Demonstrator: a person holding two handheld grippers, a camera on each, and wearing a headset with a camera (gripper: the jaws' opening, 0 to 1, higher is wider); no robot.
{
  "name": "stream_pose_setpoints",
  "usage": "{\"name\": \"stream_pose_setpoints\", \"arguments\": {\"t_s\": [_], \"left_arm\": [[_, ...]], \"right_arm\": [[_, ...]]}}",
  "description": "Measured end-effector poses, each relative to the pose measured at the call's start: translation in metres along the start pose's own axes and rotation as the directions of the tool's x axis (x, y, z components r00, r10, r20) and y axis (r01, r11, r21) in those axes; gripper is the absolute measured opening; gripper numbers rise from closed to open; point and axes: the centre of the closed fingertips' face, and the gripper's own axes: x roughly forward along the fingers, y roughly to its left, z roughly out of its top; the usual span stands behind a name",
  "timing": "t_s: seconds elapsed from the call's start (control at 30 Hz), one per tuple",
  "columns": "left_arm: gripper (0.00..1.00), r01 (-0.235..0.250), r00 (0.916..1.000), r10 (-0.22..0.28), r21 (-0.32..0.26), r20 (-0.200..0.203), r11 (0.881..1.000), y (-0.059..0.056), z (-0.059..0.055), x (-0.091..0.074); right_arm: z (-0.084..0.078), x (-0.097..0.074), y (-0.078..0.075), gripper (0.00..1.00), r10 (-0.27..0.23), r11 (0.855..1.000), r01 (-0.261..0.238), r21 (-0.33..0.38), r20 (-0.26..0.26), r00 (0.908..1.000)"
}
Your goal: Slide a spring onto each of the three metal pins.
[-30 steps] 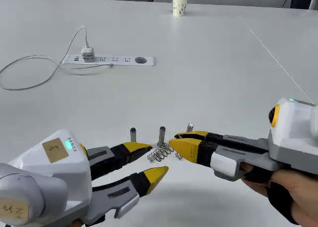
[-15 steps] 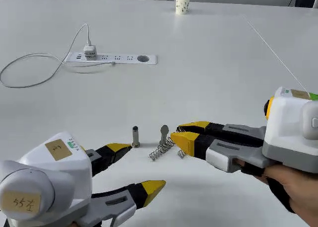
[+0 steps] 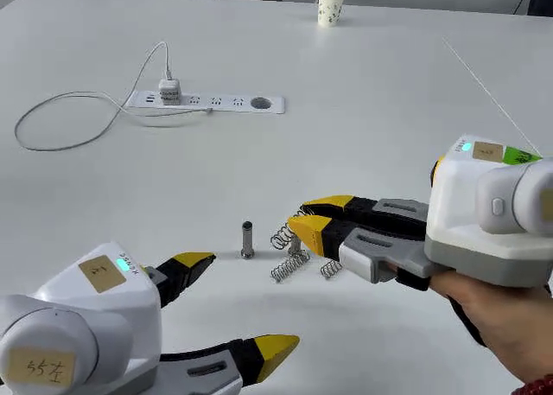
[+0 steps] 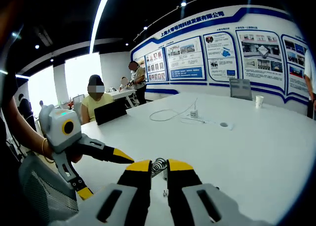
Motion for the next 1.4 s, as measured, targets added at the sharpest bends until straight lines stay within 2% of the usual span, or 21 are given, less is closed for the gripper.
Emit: {"name": "stream_pose_setpoints", "arguments": {"t_s": [0.17,0.5,0.63,0.9,1.2,1.4], "left_arm": [[0.83,-0.011,0.9999,0.011,-0.009,-0.009,1.000,0.002,-0.004,-0.001],[0.94,-0.019,0.9996,0.019,0.014,-0.018,1.000,0.002,-0.007,-0.001],[0.94,-0.025,0.9995,0.026,0.025,-0.020,0.999,0.002,-0.007,-0.001],[0.98,-0.028,0.9996,0.028,0.008,-0.011,1.000,0.003,-0.008,-0.001],[1.00,-0.020,0.9997,0.020,-0.008,-0.014,1.000,0.003,-0.011,-0.002],[1.00,-0.015,0.9995,0.015,-0.005,-0.027,1.000,0.002,-0.013,-0.002]], "right_arm": [[-0.002,0.009,-0.006,0.13,-0.016,1.000,0.015,-0.022,-0.013,0.9998],[-0.003,0.025,-0.012,0.13,-0.037,0.998,0.035,-0.051,-0.024,0.9990],[-0.001,0.032,-0.013,0.13,-0.038,0.997,0.036,-0.067,-0.024,0.9990],[-0.004,0.045,-0.014,0.13,-0.051,0.991,0.045,-0.125,-0.046,0.9977],[-0.009,0.058,-0.014,0.13,-0.065,0.982,0.050,-0.183,-0.076,0.9950],[-0.010,0.063,-0.013,0.13,-0.063,0.979,0.045,-0.198,-0.086,0.9944]]}}
